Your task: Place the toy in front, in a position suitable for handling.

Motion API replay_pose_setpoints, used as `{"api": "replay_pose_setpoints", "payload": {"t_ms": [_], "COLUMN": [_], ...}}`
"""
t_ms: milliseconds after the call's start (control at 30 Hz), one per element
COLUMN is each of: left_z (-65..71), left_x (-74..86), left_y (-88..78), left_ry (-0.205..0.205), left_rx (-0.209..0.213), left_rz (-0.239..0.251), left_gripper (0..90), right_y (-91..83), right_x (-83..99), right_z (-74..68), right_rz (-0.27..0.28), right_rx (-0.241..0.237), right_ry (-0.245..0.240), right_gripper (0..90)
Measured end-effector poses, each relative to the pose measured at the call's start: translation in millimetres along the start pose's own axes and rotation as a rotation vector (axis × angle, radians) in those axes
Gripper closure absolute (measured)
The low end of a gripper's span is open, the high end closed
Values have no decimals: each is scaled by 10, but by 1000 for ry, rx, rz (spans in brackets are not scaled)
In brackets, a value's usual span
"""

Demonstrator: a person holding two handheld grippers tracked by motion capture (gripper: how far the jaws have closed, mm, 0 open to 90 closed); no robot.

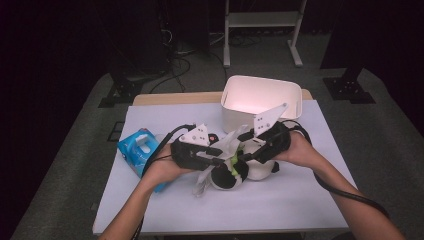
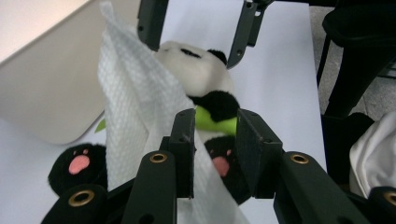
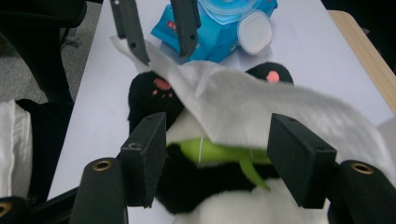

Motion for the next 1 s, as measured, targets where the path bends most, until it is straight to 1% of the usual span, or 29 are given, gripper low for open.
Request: {"api": "replay_pose_setpoints", "payload": {"t_ms": [33, 133, 200, 233, 267, 333, 367, 400, 467, 500, 533, 567, 600, 633, 667, 733, 767, 833, 900, 967, 1000], "left_z": [2, -3, -6, -6, -4, -7, -7, -1, 3, 3, 6, 9, 9, 9, 8, 5, 5, 0, -1, -7, -5], "left_x": [15, 52, 90, 90, 112, 130, 130, 141, 149, 149, 151, 152, 154, 154, 154, 149, 149, 138, 129, 116, 110], "left_y": [-6, -20, -33, -33, -40, -46, -46, -50, -56, -56, -61, -64, -71, -71, -77, -85, -85, -91, -94, -90, -86], "left_ry": [-9, -15, -22, -22, -28, -23, -23, -27, -26, -26, -27, -29, -30, -30, -27, -28, -28, -28, -26, -23, -25], "left_rx": [-2, -3, -8, -8, -8, -7, -7, -6, -4, -4, -4, -4, -5, -5, -7, -9, -9, -11, -11, -12, -11], "left_rz": [3, 4, 1, 1, 3, 1, 1, 2, 2, 2, 5, 5, 8, 8, 9, 10, 10, 15, 16, 16, 19], "left_gripper": [677, 677, 676, 676, 676, 676, 676, 676, 677, 676, 676, 676, 671, 671, 671, 668, 668, 668, 668, 668, 668], "right_y": [39, 114, 250, 250, 320, 396, 396, 471, 536, 536, 565, 609, 623, 623, 625, 601, 601, 556, 496, 405, 323], "right_x": [-23, -59, -76, -76, -71, -62, -62, -48, -32, -32, -23, -7, 1, 1, 9, 13, 13, 25, 37, 62, 92], "right_z": [6, 17, 46, 46, 62, 75, 75, 88, 94, 94, 97, 97, 101, 101, 106, 114, 114, 109, 97, 92, 92], "right_rz": [-5, -17, -47, -47, -64, -75, -75, -89, -106, -106, -117, -125, -129, -129, -130, -128, -128, -128, -118, -109, -101], "right_rx": [-3, -8, -19, -19, -25, -37, -37, -48, -55, -55, -60, -64, -63, -63, -62, -65, -65, -81, -85, -77, -73], "right_ry": [-5, -16, -17, -17, -10, 5, 5, 12, 23, 23, 25, 31, 31, 31, 35, 37, 37, 41, 40, 39, 49], "right_gripper": [372, 375, 395, 395, 415, 443, 443, 485, 531, 531, 551, 614, 647, 647, 723, 830, 830, 871, 876, 877, 877]}}
Point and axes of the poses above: each handheld gripper's, and its own axes: y roughly forward along the jaws, x roughly out of its underside, z roughly to its right, the point moved 6 cm from there along y, roughly forward along the jaws, and after that the axes turned 7 degrees about y, right-handed, at the moved point
